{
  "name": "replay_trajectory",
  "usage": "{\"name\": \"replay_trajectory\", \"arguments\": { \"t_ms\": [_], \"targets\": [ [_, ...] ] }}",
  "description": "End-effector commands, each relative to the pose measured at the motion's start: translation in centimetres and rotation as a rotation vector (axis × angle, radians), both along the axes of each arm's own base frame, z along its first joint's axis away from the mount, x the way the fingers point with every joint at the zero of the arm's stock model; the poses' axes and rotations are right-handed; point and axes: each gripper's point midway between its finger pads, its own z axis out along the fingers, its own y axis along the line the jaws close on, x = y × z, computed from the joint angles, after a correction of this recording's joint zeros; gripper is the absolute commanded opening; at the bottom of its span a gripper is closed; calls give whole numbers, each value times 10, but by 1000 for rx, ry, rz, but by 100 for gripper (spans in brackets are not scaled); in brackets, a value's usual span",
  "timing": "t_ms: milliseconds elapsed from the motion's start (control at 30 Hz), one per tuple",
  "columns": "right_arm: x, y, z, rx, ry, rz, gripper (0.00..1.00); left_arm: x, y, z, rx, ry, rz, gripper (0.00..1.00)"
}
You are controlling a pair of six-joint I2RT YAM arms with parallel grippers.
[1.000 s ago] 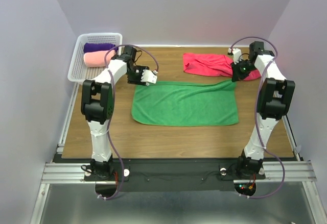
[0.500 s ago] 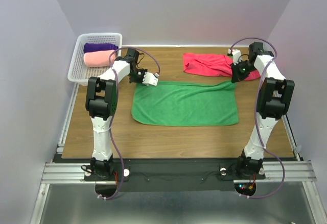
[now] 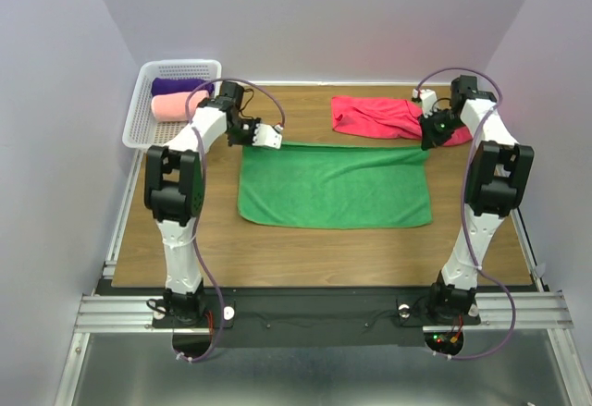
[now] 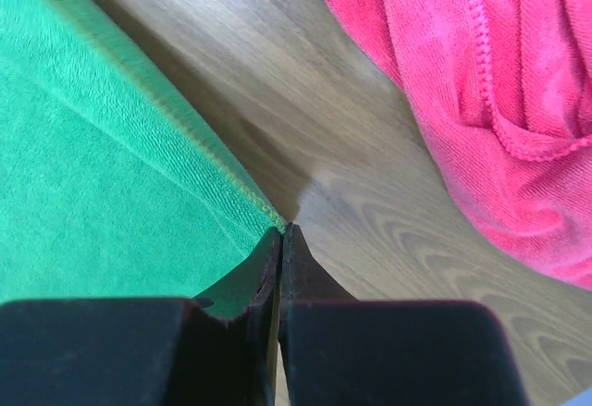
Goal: Roll the towels
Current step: Fold the towel
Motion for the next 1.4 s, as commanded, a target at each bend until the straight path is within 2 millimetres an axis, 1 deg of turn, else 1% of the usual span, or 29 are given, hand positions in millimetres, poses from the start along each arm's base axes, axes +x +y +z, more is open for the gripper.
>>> {"name": "replay_trajectory", "arguments": {
  "t_ms": [0, 33, 67, 100, 167, 200, 233, 267, 367, 433, 500, 533, 567, 633, 667, 700, 767, 800, 867, 933, 1000, 1067, 1200, 1267, 1300, 1367],
  "targets": [
    [-4, -6, 47, -39, -99, 21, 1, -27, 11, 62, -44, -82, 43, 0],
    [-9, -6, 44, -37, -87, 27, 1, -35, 14, 64, -50, -85, 55, 0],
    [-12, -5, 44, -37, -85, 29, 1, -36, 14, 71, -57, -97, 60, 0],
    [-16, -4, 45, -35, -85, 33, 1, -45, 14, 64, -57, -71, 66, 0],
    [-22, -4, 50, -35, -96, 41, 1, -56, 16, 63, -62, -52, 78, 0],
    [-27, -2, 48, -26, -88, 46, 1, -65, 18, 62, -65, -43, 92, 0],
    [-30, -1, 55, -24, -106, 51, 1, -70, 19, 61, -68, -38, 96, 0],
    [-34, 2, 55, -8, -102, 55, 0, -80, 21, 61, -71, -33, 102, 0],
    [-43, 7, 61, 7, -116, 70, 1, -96, 22, 60, -77, -22, 97, 0],
    [-52, 11, 56, 23, -97, 82, 1, -109, 21, 59, -91, -3, 94, 0],
    [-60, 13, 54, 28, -87, 96, 0, -125, 22, 52, -92, 38, 91, 0],
    [-63, 13, 52, 27, -82, 99, 1, -129, 23, 49, -87, 47, 93, 0],
    [-71, 14, 48, 24, -69, 108, 1, -137, 25, 46, -85, 64, 97, 0],
    [-79, 16, 46, 25, -64, 120, 1, -146, 26, 42, -81, 81, 93, 0],
    [-86, 17, 41, 27, -52, 129, 1, -150, 26, 43, -82, 85, 92, 0],
    [-90, 19, 45, 29, -62, 136, 0, -156, 27, 39, -80, 97, 94, 0],
    [-96, 21, 44, 30, -63, 149, 1, -161, 27, 38, -80, 102, 91, 0],
    [-102, 22, 43, 29, -58, 153, 1, -168, 28, 36, -78, 120, 94, 0],
    [-109, 21, 41, 16, -62, 174, 1, -175, 27, 34, -78, 141, 92, 0],
    [-117, 20, 36, 2, -46, 183, 0, -184, 27, 31, -76, 159, 90, 0],
    [-120, 20, 40, -10, -63, 193, 1, -192, 27, 29, -69, 172, 88, 0],
    [-122, 21, 44, -8, -72, 189, 1, -193, 28, 29, -68, 171, 97, 0],
    [-118, 20, 52, -12, -95, 184, 1, -194, 30, 35, -68, 163, 120, 0],
    [-121, 20, 50, -15, -88, 189, 1, -195, 29, 38, -71, 163, 114, 0],
    [-123, 20, 49, -21, -85, 192, 1, -200, 29, 38, -66, 174, 108, 0],
    [-129, 19, 43, -33, -72, 210, 1, -204, 32, 36, -51, 180, 104, 0]
  ]
}}
